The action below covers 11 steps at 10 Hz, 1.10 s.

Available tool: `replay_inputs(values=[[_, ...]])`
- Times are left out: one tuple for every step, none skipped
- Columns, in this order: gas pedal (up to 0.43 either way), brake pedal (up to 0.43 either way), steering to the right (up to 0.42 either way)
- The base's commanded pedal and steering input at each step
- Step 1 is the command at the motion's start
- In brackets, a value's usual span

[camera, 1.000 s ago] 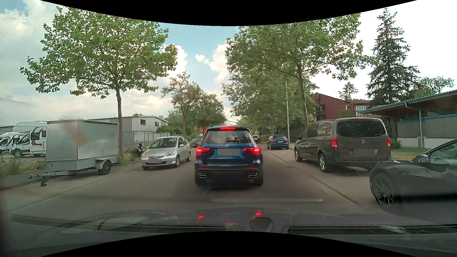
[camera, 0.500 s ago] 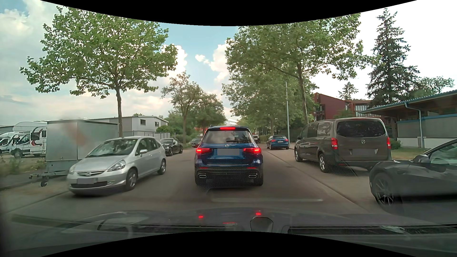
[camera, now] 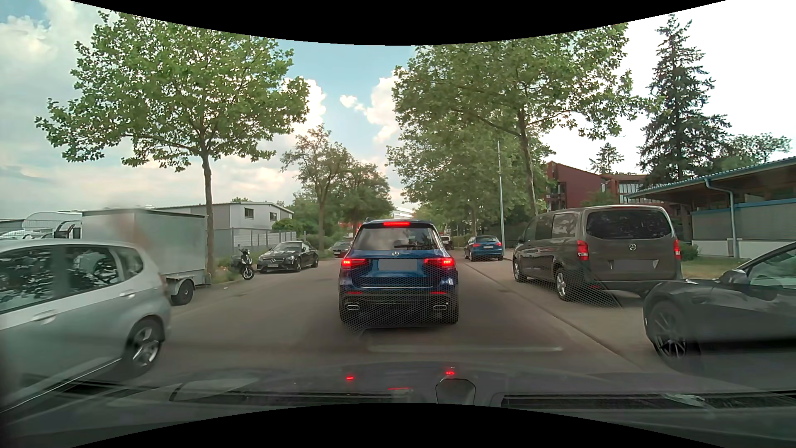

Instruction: Follow the waypoints while adhering to traffic rules and regulations

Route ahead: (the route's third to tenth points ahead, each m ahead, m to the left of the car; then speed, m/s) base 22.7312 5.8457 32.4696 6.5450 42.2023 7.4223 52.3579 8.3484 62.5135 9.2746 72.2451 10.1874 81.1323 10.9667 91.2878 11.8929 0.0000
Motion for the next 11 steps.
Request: replay_inputs(values=[[0.000,0.189,0.009],[0.000,0.189,0.009],[0.000,0.189,0.009],[0.000,0.189,0.009],[0.000,0.189,0.009],[0.000,0.189,0.009],[0.000,0.189,0.009],[0.000,0.189,0.009],[0.000,0.189,0.009],[0.000,0.189,0.009],[0.000,0.189,0.009]])
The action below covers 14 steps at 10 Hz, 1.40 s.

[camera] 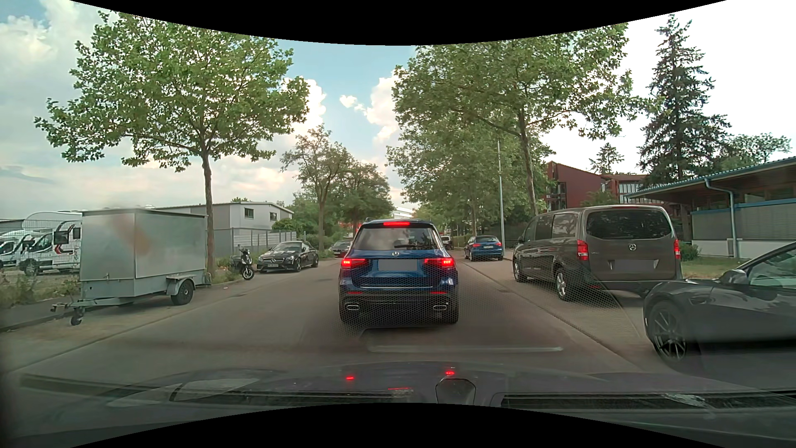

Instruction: Follow the waypoints while adhering to traffic rules and regulations

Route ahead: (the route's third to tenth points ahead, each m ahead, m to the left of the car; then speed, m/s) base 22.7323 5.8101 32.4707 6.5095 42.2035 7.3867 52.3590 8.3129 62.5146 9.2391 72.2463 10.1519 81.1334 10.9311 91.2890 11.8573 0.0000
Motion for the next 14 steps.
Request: replay_inputs(values=[[0.000,0.189,0.009],[0.000,0.189,0.009],[0.000,0.189,0.009],[0.000,0.189,0.009],[0.000,0.189,0.009],[0.000,0.189,0.009],[0.000,0.189,0.009],[0.000,0.189,0.009],[0.000,0.189,0.009],[0.000,0.189,0.009],[0.000,0.189,0.009],[0.000,0.189,0.009],[0.000,0.189,0.009],[0.000,0.189,0.009]])
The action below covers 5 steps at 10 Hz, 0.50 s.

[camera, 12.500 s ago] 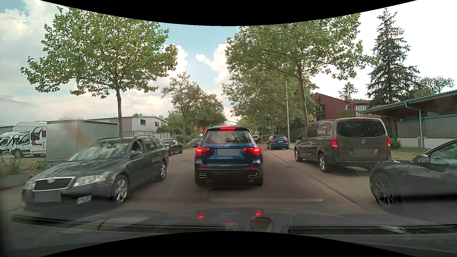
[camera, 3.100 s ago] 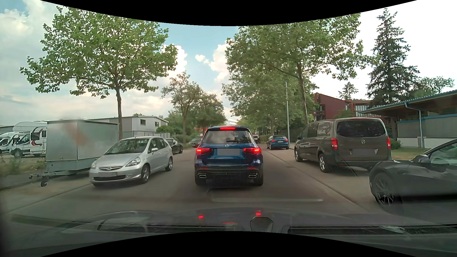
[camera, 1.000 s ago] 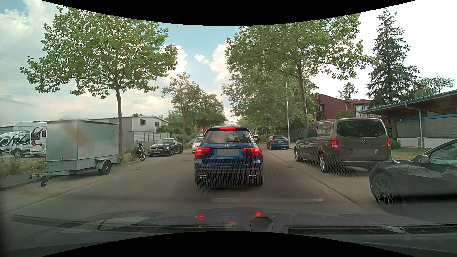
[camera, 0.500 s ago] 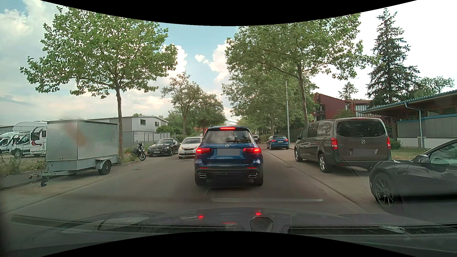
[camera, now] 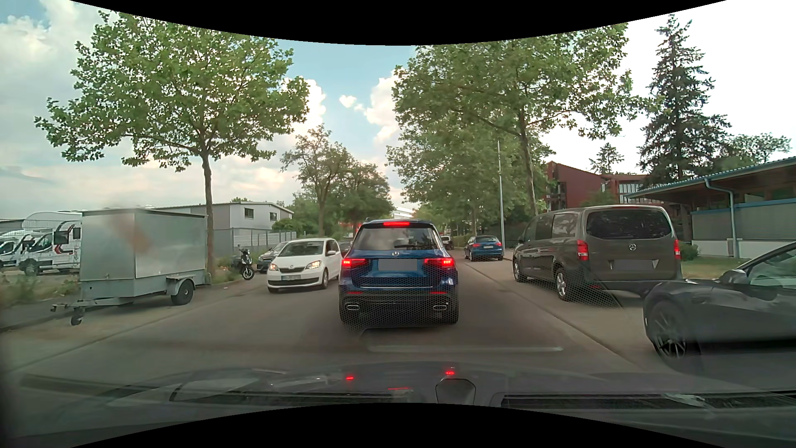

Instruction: Follow the waypoints while adhering to traffic rules and regulations

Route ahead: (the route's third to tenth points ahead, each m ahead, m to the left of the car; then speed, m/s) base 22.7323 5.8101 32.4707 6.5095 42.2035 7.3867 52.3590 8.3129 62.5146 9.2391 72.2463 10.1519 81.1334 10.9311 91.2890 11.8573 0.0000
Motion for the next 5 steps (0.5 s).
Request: replay_inputs(values=[[0.000,0.189,0.009],[0.000,0.189,0.009],[0.000,0.189,0.009],[0.000,0.189,0.009],[0.000,0.189,0.009]])
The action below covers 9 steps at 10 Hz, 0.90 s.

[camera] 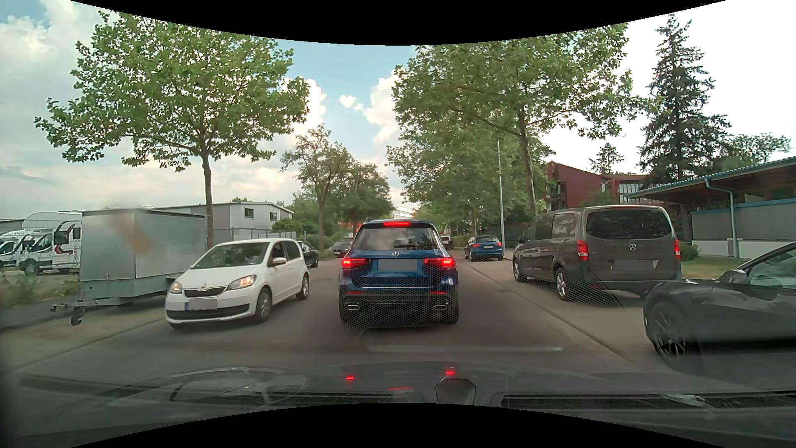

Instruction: Follow the waypoints while adhering to traffic rules and regulations

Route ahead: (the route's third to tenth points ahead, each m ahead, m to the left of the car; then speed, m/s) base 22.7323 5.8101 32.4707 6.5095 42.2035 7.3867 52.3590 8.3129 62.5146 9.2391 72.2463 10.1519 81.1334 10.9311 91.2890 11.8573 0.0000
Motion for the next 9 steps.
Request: replay_inputs(values=[[0.000,0.189,0.009],[0.000,0.189,0.009],[0.000,0.189,0.009],[0.000,0.189,0.009],[0.000,0.189,0.009],[0.000,0.189,0.009],[0.000,0.189,0.009],[0.000,0.189,0.009],[0.000,0.189,0.009]])
